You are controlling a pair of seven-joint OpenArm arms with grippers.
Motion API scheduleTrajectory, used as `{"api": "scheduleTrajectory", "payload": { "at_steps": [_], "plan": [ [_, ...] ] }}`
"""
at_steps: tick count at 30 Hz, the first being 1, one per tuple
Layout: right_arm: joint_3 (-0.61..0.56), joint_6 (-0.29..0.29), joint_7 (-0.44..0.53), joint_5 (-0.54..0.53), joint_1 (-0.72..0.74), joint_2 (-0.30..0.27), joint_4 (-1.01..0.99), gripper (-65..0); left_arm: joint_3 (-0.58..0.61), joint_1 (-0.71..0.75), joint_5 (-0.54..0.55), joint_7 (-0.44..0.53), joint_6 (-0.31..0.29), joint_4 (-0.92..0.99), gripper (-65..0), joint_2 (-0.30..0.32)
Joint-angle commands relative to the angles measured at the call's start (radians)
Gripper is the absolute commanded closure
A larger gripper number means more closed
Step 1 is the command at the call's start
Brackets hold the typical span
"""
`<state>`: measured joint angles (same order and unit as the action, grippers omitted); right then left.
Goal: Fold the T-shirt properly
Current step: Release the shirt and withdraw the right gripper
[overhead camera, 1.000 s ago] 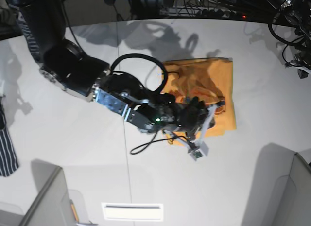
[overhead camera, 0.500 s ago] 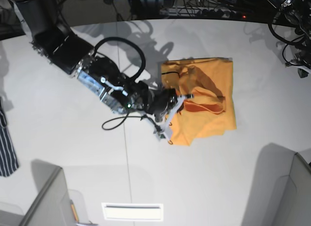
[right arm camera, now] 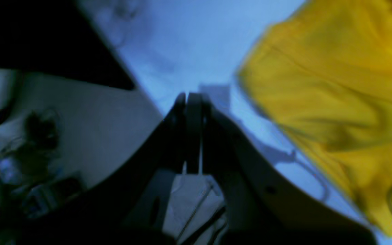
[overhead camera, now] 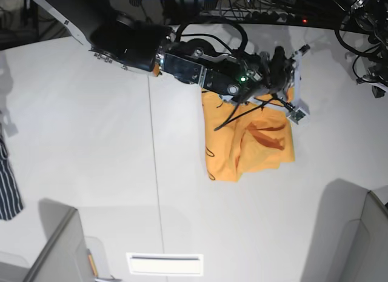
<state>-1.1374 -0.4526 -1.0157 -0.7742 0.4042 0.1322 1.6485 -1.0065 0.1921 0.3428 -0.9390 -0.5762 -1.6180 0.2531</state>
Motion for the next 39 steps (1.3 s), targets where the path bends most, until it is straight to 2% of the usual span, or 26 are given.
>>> {"api": "scheduleTrajectory", "payload": {
  "at_steps": [1, 6, 11, 14, 18, 23, 27, 29, 30, 32, 34, 36, 37, 39],
  "plan": [
    [0.069, -0.002, 0.031, 0.022, 0.029, -0.01, 0.029, 0.0, -0.005, -0.001, 0.011, 0.019, -0.005, -0.015, 0.0, 0.032],
    [0.343, -0.002, 0.025, 0.023, -0.001, -0.101, 0.019, 0.0, -0.005, 0.0, 0.011, 0.019, -0.005, -0.015, 0.0, 0.039],
    [0.372, -0.002, 0.028, 0.071, 0.035, -0.127, -0.092, 0.0, -0.005, 0.0, 0.011, 0.019, -0.005, -0.015, 0.0, 0.041],
    [0.372, -0.002, 0.027, 0.184, 0.035, -0.118, -0.1, 0.0, -0.005, -0.003, 0.011, 0.019, -0.005, -0.017, 0.0, 0.036],
    [0.376, 0.002, 0.022, 0.316, 0.045, -0.049, -0.238, 0.0, -0.005, -0.001, 0.011, 0.019, -0.005, -0.014, 0.0, 0.039],
    [0.369, 0.015, 0.033, 0.319, 0.065, 0.002, -0.342, 0.0, -0.007, 0.0, 0.011, 0.019, -0.005, -0.02, 0.0, 0.041],
    [0.371, 0.113, 0.096, 0.318, 0.065, 0.02, -0.377, 0.0, -0.007, 0.0, 0.011, 0.019, -0.005, -0.023, 0.0, 0.036],
    [0.371, 0.125, 0.143, 0.31, 0.069, 0.024, -0.399, 0.0, -0.005, -0.001, 0.011, 0.019, -0.005, -0.023, 0.0, 0.036],
    [0.371, 0.127, 0.18, 0.284, 0.077, 0.025, -0.41, 0.0, -0.004, -0.003, 0.011, 0.018, -0.005, -0.023, 0.0, 0.036],
    [0.371, 0.163, 0.277, 0.138, 0.103, 0.025, -0.448, 0.0, 0.001, -0.009, 0.011, 0.015, -0.005, -0.023, 0.0, 0.036],
    [0.371, 0.262, 0.413, -0.054, 0.135, 0.025, -0.5, 0.0, 0.005, -0.013, 0.012, 0.011, -0.005, -0.028, 0.0, 0.033],
    [0.368, 0.325, 0.501, -0.196, 0.166, 0.024, -0.523, 0.0, 0.044, -0.019, 0.014, 0.011, -0.005, -0.048, 0.0, 0.033],
    [0.356, 0.328, 0.496, -0.239, 0.187, 0.02, -0.522, 0.0, 0.076, -0.021, 0.014, 0.011, -0.005, -0.067, 0.0, 0.033],
    [0.33, 0.303, 0.453, -0.255, 0.238, 0.016, -0.505, 0.0, 0.137, -0.015, 0.014, 0.011, -0.005, -0.117, 0.0, 0.03]
  ]
}}
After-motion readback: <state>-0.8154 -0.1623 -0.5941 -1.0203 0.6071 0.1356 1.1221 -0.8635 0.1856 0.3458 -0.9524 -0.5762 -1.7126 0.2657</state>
